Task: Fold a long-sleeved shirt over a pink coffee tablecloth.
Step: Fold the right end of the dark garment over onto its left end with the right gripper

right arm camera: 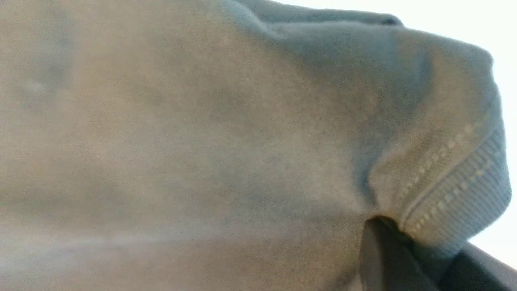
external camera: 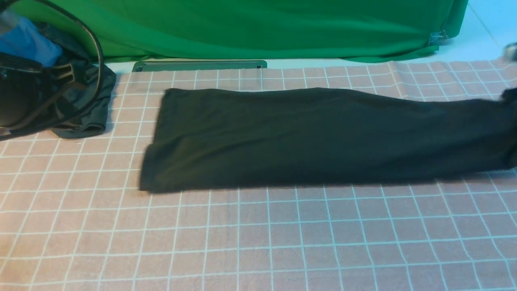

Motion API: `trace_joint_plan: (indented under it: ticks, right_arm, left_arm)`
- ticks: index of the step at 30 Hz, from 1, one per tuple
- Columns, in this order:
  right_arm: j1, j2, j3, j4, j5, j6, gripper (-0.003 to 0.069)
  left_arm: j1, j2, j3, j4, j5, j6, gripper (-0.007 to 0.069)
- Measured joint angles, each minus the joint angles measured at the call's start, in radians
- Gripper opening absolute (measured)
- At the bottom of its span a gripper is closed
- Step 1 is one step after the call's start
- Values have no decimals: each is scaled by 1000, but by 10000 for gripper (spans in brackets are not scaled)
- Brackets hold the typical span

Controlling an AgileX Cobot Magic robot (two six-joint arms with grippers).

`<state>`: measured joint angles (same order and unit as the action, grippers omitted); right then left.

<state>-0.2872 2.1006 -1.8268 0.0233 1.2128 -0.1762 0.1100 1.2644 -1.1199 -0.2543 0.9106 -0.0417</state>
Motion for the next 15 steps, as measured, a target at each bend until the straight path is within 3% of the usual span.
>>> trace_joint_plan:
  ticks: [7,14,15]
  right_arm:
    - [57,-138,-42,89,6,14,109]
    - [237,-177,-140,237,9,37,109]
    - [317,-177,-159,261,0,49,109]
  left_arm:
    - [0,-2,0,-19,0,0,13]
    - [0,-2,0,-52,-4,2,13]
    - [0,-2,0,-57,-4,5,13]
